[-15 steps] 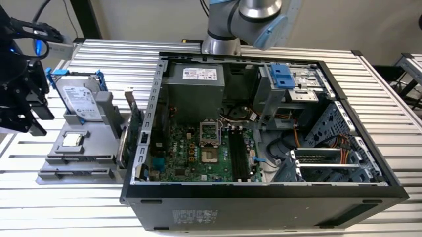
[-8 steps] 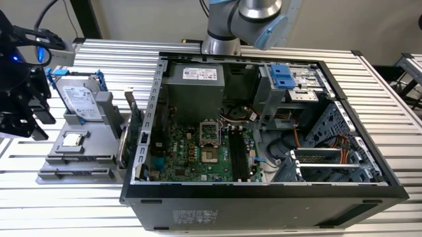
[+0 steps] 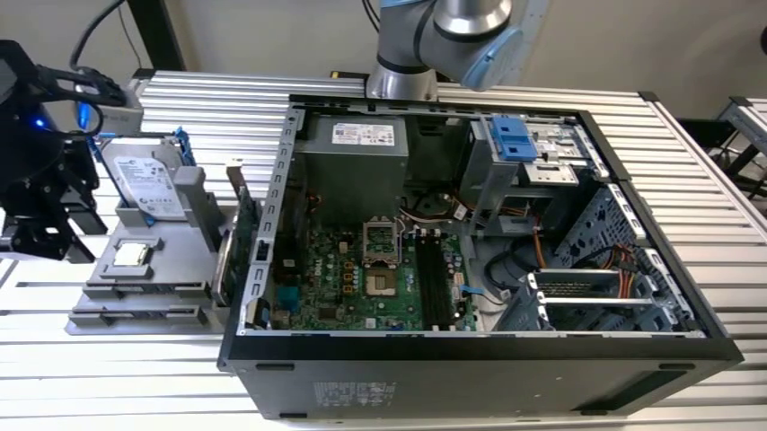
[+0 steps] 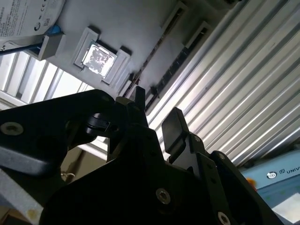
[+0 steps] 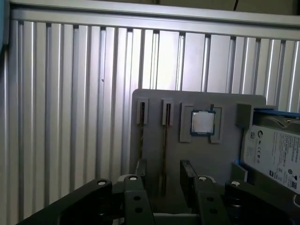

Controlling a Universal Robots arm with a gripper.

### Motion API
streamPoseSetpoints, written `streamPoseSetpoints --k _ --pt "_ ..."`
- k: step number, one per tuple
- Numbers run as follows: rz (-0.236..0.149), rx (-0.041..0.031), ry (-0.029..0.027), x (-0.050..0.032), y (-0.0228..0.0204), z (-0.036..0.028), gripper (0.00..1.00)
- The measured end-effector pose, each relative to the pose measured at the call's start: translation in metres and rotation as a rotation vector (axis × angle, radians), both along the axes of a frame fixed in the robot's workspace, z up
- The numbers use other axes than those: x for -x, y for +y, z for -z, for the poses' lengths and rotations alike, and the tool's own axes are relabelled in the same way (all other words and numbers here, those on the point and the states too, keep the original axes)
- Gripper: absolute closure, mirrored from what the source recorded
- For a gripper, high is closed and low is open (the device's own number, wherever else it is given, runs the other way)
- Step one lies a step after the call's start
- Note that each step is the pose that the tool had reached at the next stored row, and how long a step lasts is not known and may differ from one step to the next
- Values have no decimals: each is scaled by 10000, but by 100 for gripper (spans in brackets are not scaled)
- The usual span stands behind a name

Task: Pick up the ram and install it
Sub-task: 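Pick up the ram and move it above insertion slot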

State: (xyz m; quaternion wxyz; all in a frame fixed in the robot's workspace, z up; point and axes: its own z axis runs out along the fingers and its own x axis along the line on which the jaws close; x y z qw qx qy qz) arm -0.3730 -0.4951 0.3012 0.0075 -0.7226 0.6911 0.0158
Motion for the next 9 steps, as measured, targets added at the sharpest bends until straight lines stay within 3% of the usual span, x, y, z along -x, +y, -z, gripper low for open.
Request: streamPoseSetpoints --k 9 --pt "1 11 1 -15 -15 135 0"
